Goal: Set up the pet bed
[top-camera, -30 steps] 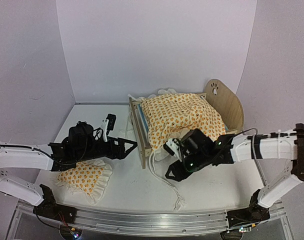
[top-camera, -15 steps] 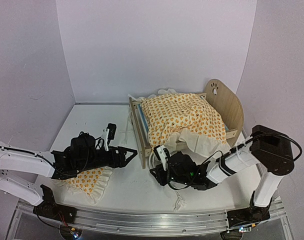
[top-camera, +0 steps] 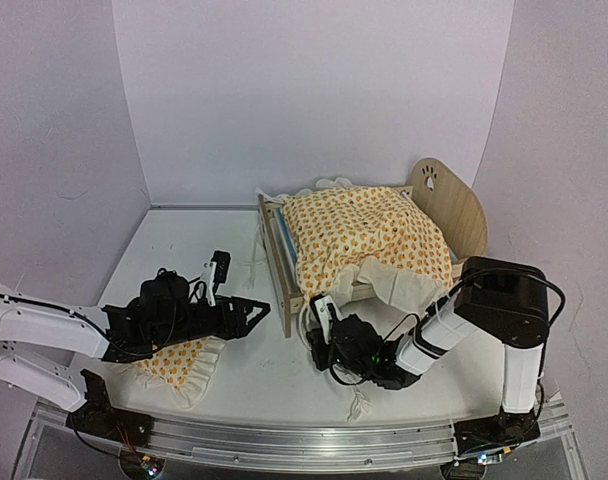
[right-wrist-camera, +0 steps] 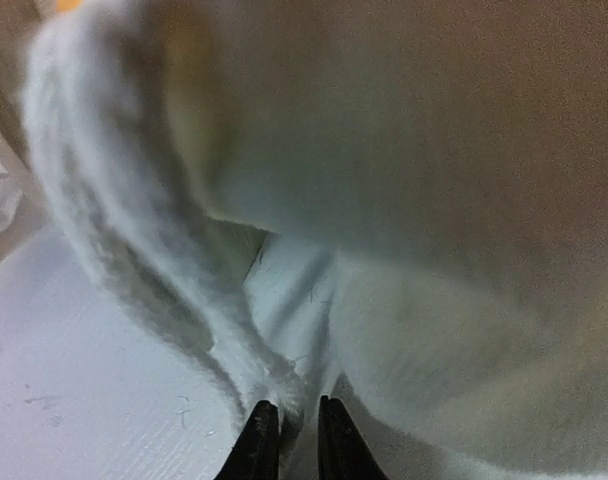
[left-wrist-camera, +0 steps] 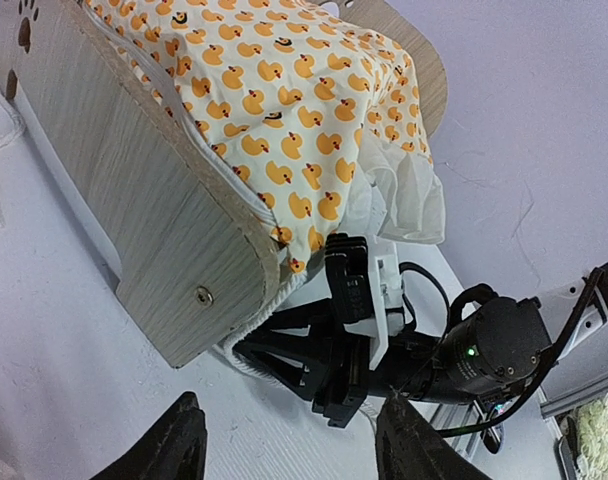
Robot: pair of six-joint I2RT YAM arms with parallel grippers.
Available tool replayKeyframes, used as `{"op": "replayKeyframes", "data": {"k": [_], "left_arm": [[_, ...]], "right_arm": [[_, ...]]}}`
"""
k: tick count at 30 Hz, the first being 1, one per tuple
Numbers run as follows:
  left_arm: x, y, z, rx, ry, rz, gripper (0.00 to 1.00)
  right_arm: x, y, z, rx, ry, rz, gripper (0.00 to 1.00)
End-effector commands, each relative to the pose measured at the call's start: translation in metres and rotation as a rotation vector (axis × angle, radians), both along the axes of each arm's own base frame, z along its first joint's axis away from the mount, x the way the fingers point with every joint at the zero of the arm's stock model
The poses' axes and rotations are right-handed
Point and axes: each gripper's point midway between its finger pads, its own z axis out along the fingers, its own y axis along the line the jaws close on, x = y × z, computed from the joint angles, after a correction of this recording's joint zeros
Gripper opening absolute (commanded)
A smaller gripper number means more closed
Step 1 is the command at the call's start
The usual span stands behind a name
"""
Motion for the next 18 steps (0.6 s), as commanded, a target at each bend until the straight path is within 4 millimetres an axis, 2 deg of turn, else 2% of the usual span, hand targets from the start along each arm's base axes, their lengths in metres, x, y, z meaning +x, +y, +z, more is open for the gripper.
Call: {"op": "replayKeyframes", "data": {"k": [1, 2, 5, 8, 11, 12, 14, 18], "left_arm": [[-0.001, -0.003, 0.015, -0.040, -0.057, 0.003, 0.55], [-0.003, -0.005, 0.015, -0.038, -0.061, 0.002, 0.54], [-0.008, -0.011, 0.014, -0.026, -0.084, -0.011, 0.54], [-0.012, -0.020, 0.016, -0.015, -0.107, -0.018, 0.58], [-0.018, -0.040, 0.010, 0.018, -0.131, -0.071, 0.65], [-0.020, -0.050, 0.005, 0.033, -0.133, -0.100, 0.67], [-0.024, -0.068, -0.001, 0.048, -0.141, -0.153, 0.69], [-0.027, -0.089, -0.007, 0.041, -0.165, -0.200, 0.71]], "right_arm": [[0.015, 0.014, 0.020, 0.071, -0.080, -0.033, 0.04], [0.014, 0.017, 0.021, 0.072, -0.082, -0.020, 0.00], [0.009, 0.022, 0.036, 0.119, -0.083, 0.017, 0.00], [0.000, 0.010, 0.074, 0.181, -0.036, 0.001, 0.00], [-0.010, -0.003, 0.094, 0.172, 0.035, -0.003, 0.00], [-0.016, -0.004, 0.092, 0.143, 0.075, 0.021, 0.00], [-0.022, -0.005, 0.101, 0.149, 0.119, 0.028, 0.00], [-0.022, -0.026, 0.120, 0.154, 0.119, -0.036, 0.00]]}}
